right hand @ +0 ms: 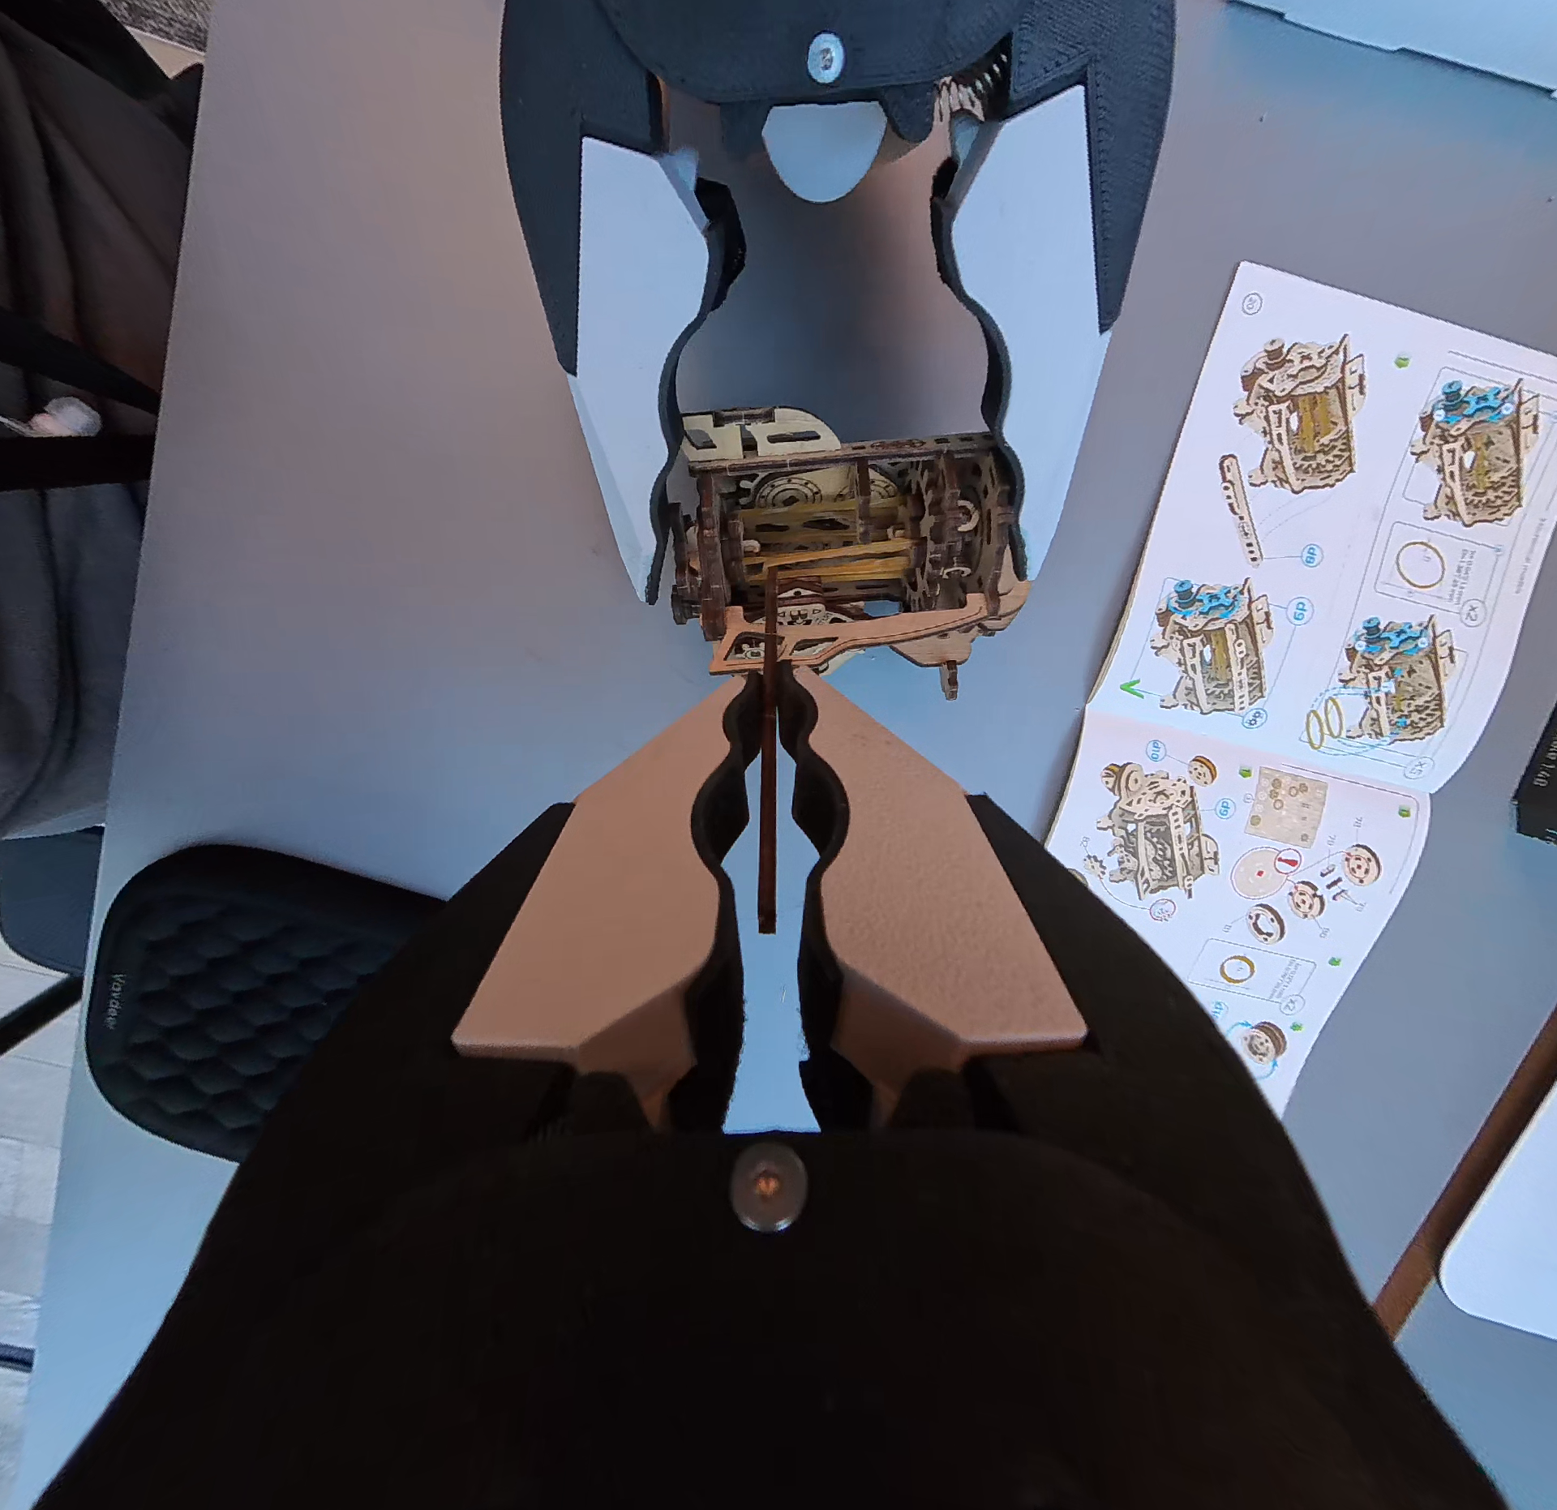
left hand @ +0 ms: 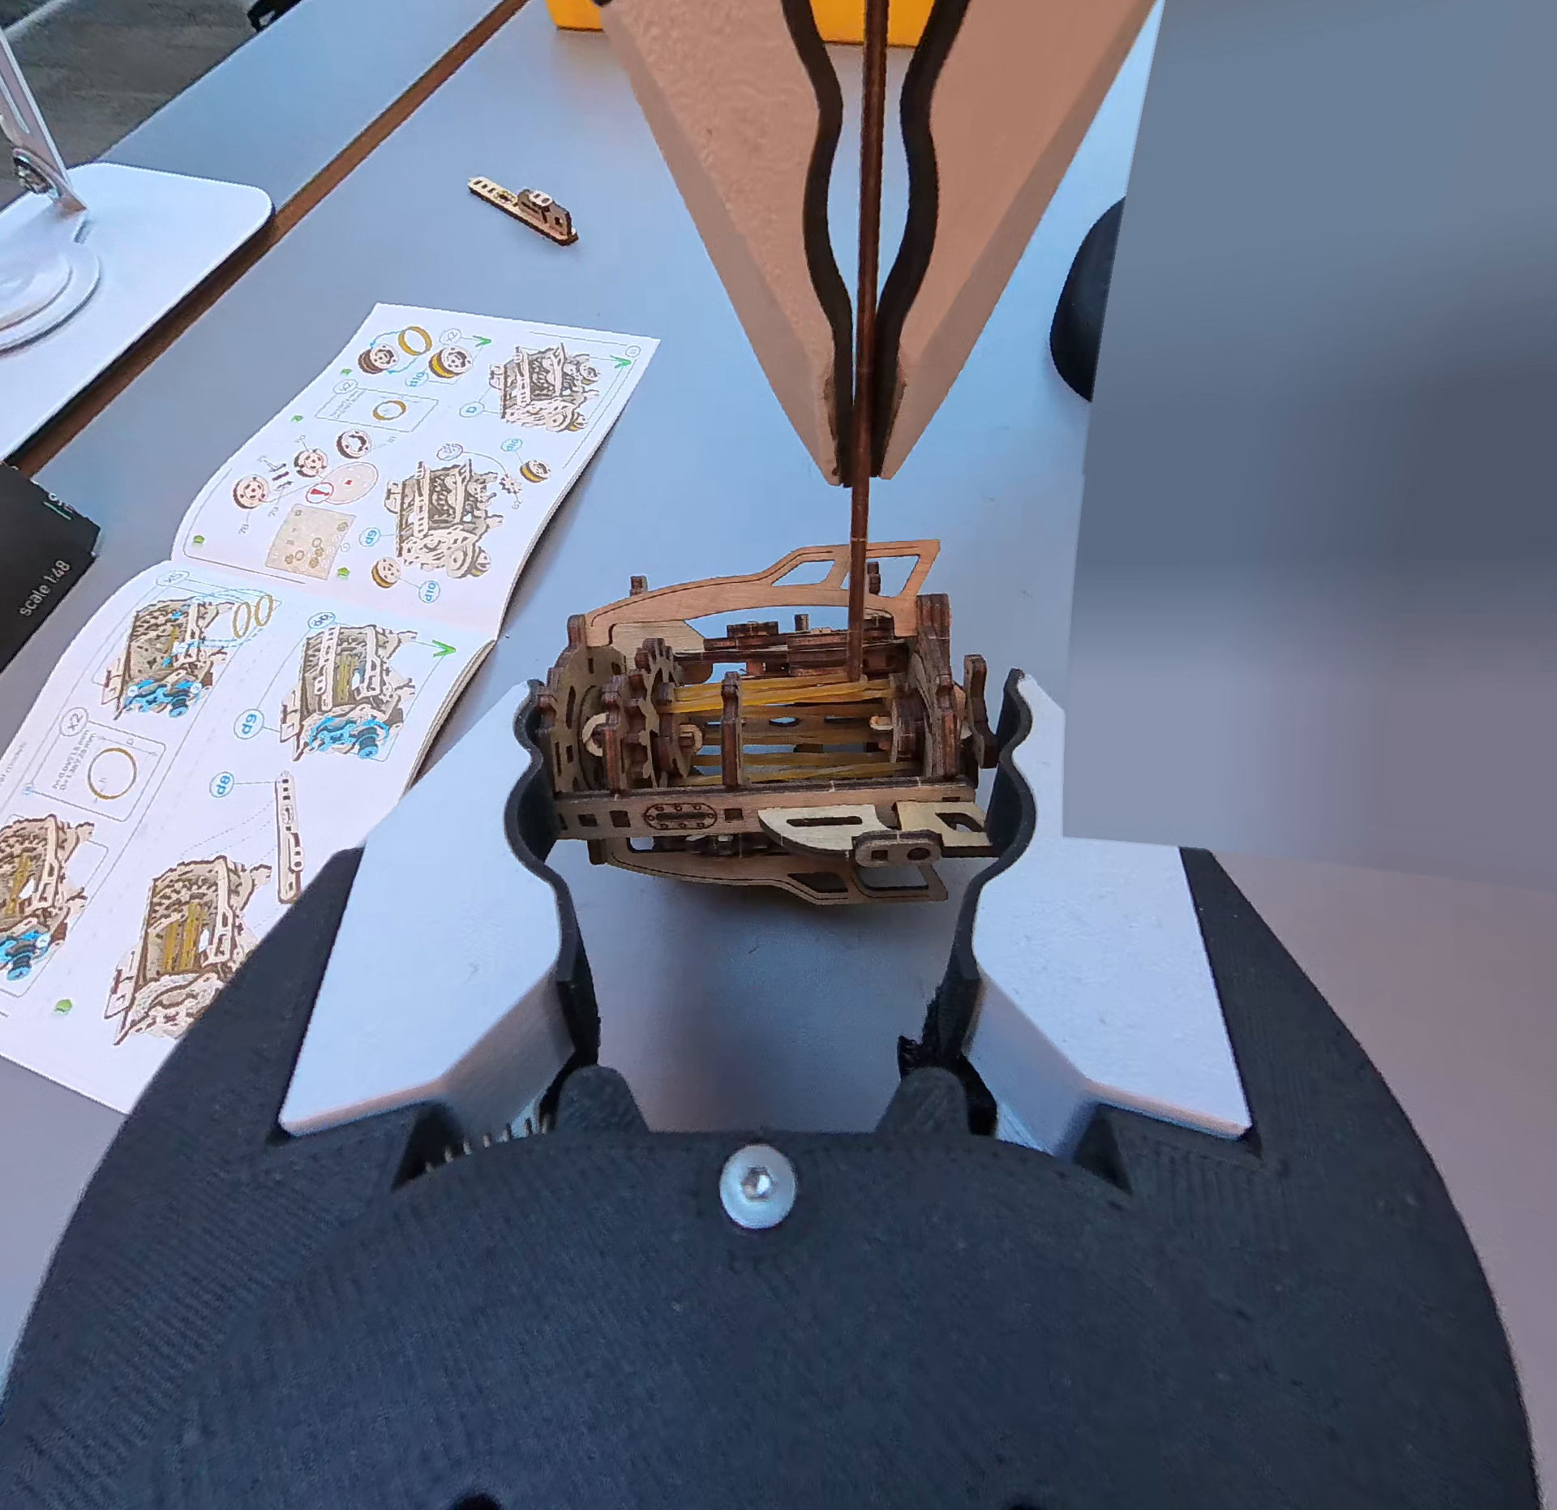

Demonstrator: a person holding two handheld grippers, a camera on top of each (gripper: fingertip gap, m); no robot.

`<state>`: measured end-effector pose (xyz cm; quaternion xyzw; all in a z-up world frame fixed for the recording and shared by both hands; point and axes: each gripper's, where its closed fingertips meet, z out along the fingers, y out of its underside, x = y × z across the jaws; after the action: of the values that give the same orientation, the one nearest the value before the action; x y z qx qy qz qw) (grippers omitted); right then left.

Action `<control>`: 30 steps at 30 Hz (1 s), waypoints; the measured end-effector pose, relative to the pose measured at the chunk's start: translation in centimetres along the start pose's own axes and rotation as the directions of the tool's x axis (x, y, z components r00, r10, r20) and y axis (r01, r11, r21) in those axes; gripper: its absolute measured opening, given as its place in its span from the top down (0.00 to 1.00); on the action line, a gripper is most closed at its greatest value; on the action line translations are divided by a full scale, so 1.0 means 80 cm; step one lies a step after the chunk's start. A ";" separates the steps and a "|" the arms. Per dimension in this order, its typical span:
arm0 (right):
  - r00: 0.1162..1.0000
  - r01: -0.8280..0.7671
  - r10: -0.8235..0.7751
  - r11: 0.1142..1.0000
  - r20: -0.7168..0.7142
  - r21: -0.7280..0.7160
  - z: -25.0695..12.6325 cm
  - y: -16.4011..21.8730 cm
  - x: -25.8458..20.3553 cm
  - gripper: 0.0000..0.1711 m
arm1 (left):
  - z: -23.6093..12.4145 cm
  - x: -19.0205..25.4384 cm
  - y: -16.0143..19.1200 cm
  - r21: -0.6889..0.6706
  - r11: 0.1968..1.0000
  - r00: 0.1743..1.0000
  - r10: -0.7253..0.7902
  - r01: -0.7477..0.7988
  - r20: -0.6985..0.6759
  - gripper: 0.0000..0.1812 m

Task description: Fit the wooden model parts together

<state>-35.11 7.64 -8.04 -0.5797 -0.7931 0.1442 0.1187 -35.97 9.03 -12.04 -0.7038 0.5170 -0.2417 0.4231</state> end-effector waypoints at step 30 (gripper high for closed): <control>0.995 0.042 -0.040 0.999 0.096 -0.021 -0.005 0.006 -0.020 0.99 | 0.005 0.006 -0.005 0.020 0.996 0.994 0.089 -0.091 0.063 0.43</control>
<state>-34.05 6.26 -7.92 -0.5570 -0.8113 0.1604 0.0768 -35.26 8.81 -11.97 -0.6819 0.5320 -0.2067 0.4574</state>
